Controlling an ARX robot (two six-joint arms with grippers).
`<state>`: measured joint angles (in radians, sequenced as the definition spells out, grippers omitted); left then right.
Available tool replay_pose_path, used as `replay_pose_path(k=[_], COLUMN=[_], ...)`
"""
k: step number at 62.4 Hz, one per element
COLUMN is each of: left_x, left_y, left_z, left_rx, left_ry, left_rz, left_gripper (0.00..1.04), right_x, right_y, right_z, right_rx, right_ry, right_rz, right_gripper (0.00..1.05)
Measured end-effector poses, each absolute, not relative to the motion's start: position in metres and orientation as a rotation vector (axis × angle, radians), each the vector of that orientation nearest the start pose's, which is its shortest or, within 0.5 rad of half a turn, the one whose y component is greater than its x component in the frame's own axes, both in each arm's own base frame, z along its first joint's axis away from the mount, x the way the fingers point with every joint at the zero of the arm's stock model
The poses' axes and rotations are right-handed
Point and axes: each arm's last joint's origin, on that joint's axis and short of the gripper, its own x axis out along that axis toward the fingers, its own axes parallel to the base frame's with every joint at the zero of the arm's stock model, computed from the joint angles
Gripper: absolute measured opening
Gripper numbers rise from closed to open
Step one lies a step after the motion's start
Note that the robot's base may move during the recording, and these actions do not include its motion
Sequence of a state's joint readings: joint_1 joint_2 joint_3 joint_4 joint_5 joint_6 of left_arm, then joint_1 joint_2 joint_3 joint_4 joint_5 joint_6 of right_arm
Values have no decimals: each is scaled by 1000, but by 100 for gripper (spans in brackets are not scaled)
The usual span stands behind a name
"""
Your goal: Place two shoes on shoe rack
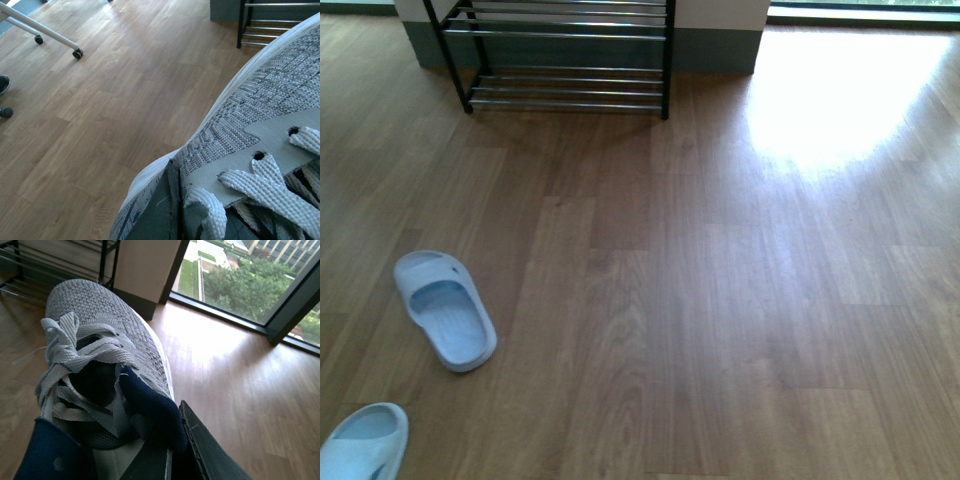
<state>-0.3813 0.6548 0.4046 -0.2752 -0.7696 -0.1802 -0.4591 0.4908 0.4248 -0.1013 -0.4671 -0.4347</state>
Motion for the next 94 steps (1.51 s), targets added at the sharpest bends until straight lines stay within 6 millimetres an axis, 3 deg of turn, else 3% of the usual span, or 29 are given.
replay_pose_path(k=[94], left_x=[137], left_y=[-33], left_z=[217], left_rx=[113], left_ry=[408], left_rz=[413], left_gripper=[1], right_x=[120], right_y=[-45], right_z=[256], right_rx=[-359], right_ry=[145], right_rz=[41], right_gripper=[1])
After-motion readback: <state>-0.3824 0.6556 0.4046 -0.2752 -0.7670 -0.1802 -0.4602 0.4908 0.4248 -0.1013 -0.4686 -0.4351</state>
